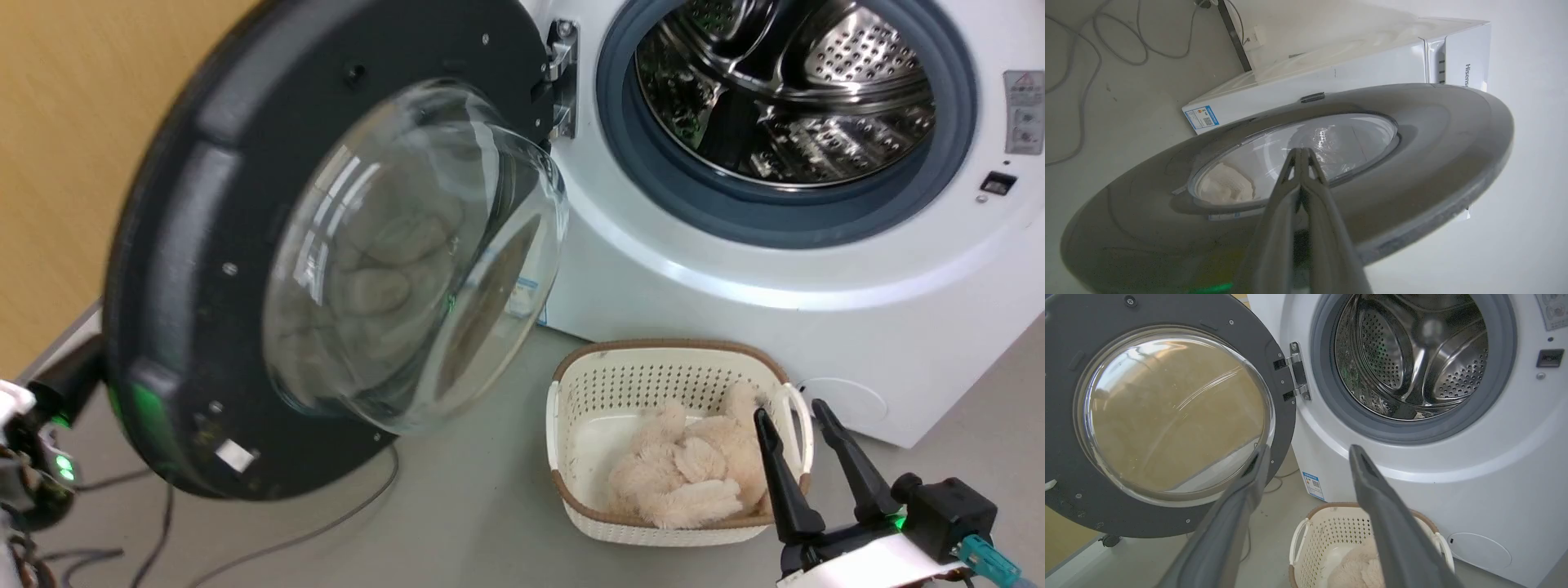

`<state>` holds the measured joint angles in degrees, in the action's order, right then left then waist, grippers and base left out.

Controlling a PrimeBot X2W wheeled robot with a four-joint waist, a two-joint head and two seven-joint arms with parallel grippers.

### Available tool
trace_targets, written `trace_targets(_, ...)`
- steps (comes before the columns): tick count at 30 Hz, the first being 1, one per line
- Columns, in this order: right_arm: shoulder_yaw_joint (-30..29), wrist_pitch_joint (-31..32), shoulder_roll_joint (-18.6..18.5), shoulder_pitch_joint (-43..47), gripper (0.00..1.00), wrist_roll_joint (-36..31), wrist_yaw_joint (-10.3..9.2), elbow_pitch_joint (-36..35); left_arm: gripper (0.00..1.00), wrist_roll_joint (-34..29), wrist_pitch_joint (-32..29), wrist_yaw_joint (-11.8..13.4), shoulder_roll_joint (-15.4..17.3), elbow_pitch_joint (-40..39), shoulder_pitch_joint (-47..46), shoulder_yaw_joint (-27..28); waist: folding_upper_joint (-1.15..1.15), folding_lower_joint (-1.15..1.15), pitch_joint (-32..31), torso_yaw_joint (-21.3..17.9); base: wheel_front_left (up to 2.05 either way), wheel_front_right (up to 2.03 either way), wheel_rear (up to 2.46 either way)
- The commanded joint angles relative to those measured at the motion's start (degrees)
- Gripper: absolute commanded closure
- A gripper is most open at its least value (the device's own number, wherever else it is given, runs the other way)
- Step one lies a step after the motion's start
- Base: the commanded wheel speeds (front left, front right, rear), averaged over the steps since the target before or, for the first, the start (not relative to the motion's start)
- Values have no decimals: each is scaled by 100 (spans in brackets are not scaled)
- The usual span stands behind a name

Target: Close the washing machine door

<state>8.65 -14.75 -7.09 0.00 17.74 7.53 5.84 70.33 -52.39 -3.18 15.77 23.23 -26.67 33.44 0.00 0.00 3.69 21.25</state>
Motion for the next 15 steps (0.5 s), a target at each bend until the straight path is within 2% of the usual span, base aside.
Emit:
trace_targets(1, -42, -25, 34, 11, 0, 30, -4, 13, 100, 55, -166, 2, -112, -144, 192, -79, 0, 0, -70, -31, 0, 0, 0)
trace_targets(15, -285, -25, 148, 198, 0, 44, -4, -5, 100, 481, -1442, 581, -1056, -2152, 1508, -832, 0, 0, -354, -414, 0, 0, 0)
